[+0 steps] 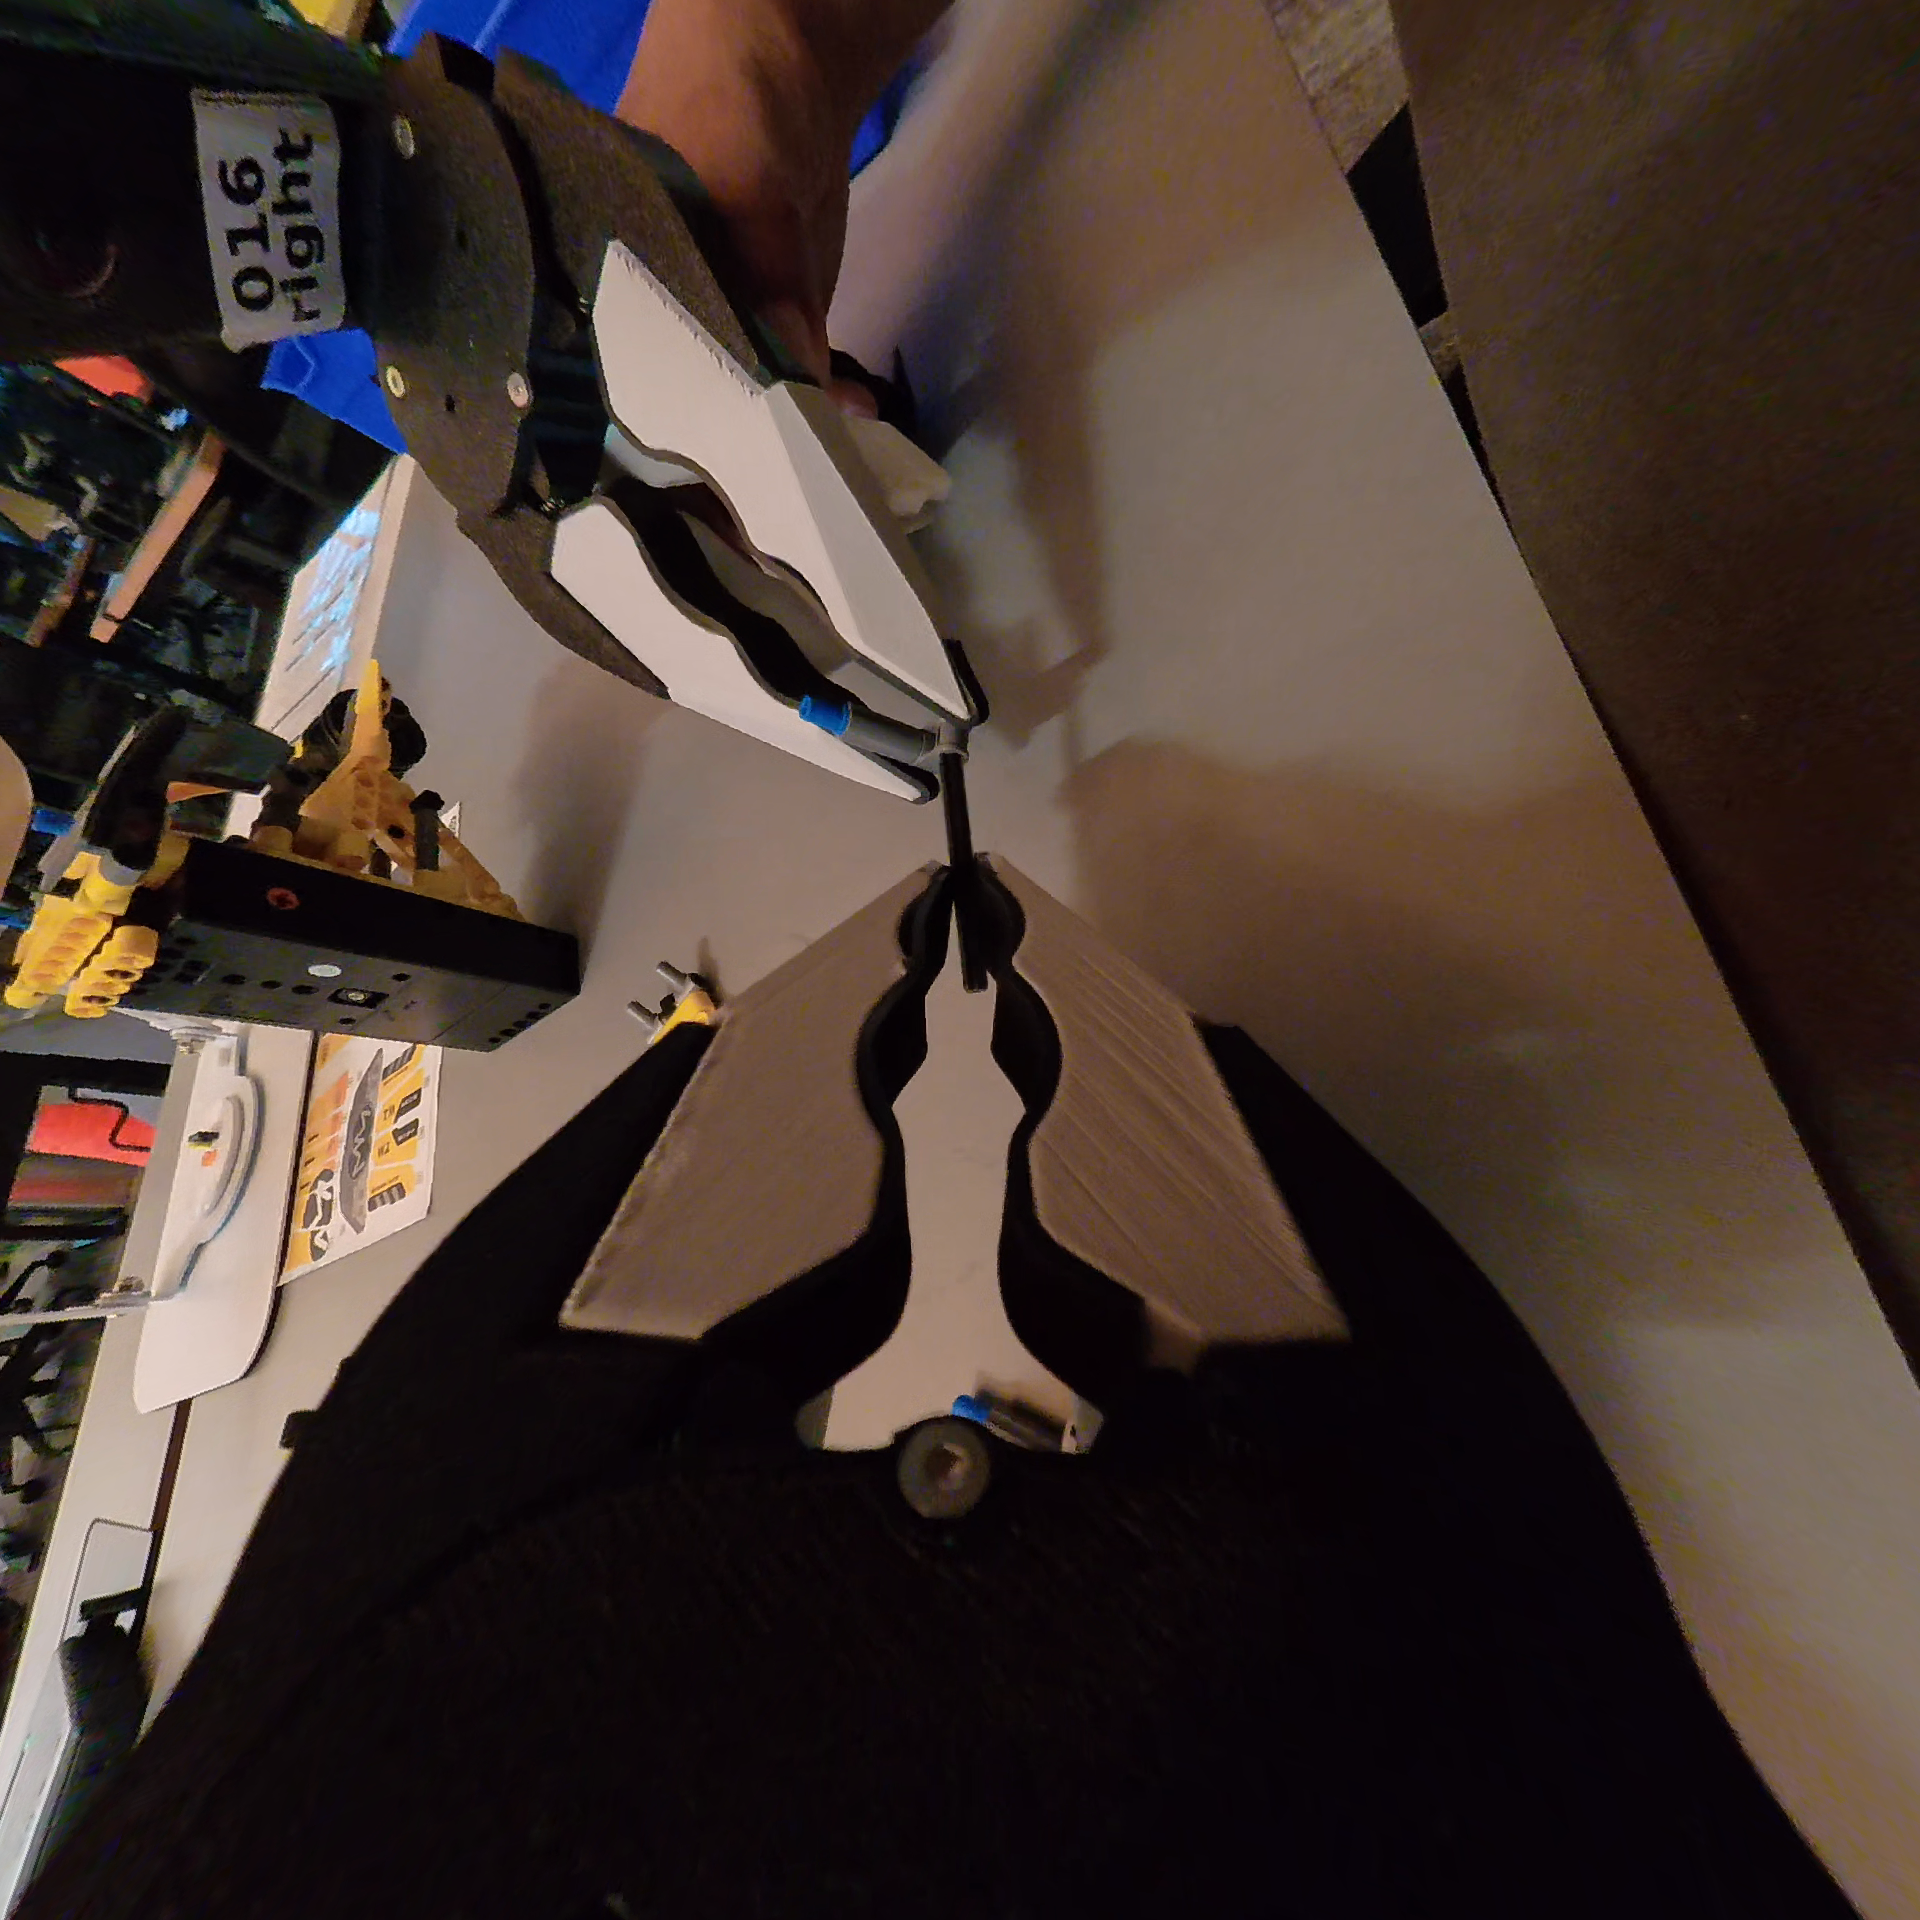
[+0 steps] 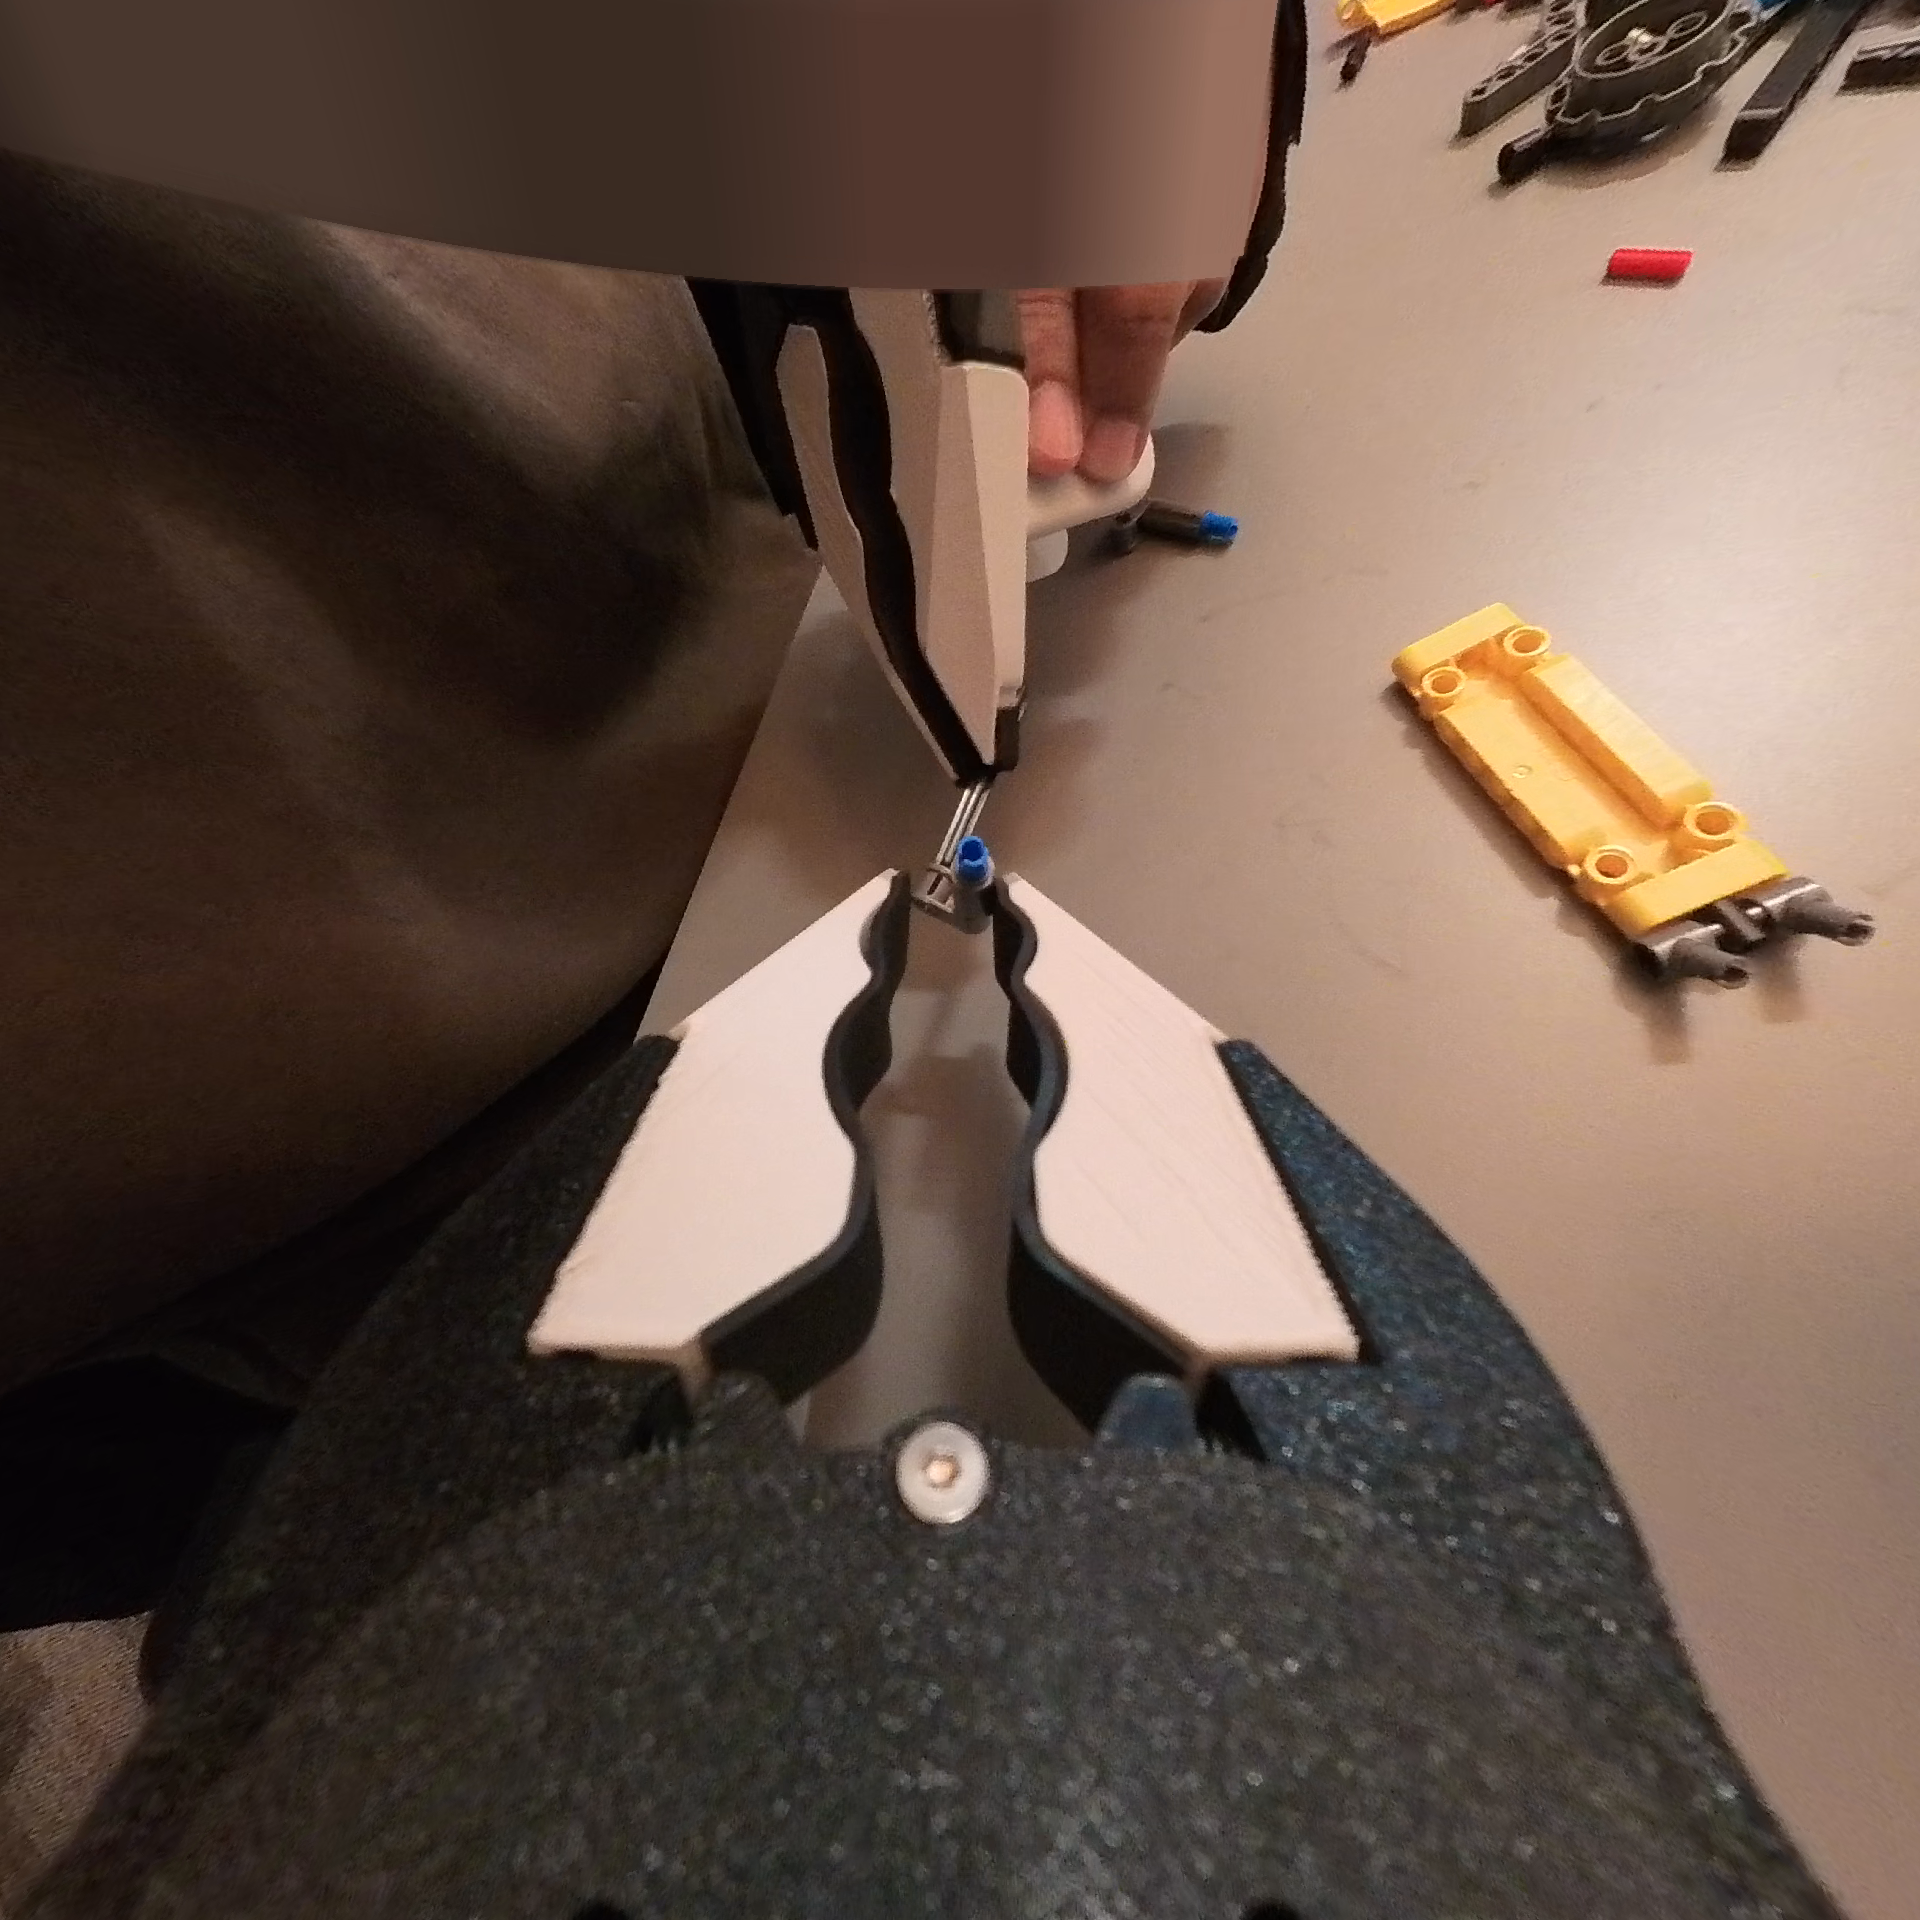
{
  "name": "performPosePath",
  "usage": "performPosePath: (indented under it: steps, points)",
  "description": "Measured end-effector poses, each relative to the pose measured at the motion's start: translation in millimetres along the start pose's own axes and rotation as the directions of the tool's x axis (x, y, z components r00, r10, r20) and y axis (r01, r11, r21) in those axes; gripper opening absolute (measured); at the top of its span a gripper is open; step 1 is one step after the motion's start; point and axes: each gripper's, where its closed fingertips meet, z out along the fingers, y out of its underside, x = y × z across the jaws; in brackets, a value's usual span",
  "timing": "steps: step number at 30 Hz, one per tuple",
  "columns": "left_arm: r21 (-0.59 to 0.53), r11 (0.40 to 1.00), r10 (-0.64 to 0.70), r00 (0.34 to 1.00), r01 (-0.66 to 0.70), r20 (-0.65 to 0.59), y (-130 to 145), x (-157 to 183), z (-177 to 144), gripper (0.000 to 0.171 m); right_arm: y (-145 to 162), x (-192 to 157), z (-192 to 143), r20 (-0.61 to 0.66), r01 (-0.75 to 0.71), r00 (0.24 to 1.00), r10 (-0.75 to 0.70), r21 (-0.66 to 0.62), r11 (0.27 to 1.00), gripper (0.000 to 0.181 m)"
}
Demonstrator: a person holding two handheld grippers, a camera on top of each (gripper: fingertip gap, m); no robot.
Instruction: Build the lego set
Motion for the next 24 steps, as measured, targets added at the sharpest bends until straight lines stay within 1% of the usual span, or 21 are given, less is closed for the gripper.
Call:
performPosePath:
  steps: [16,24]
  points:
    - [-0.019,0.999,0.033,0.999,-0.034,-0.042,3,10,4,0.000,10,-2,9,0.027,-0.015,0.999,0.018,-0.080,0.997,0.015]
    - [-0.043,0.998,0.032,0.998,-0.035,-0.059,9,14,7,0.000,16,1,14,-0.010,-0.001,1.000,0.000,-0.128,0.992,0.015]
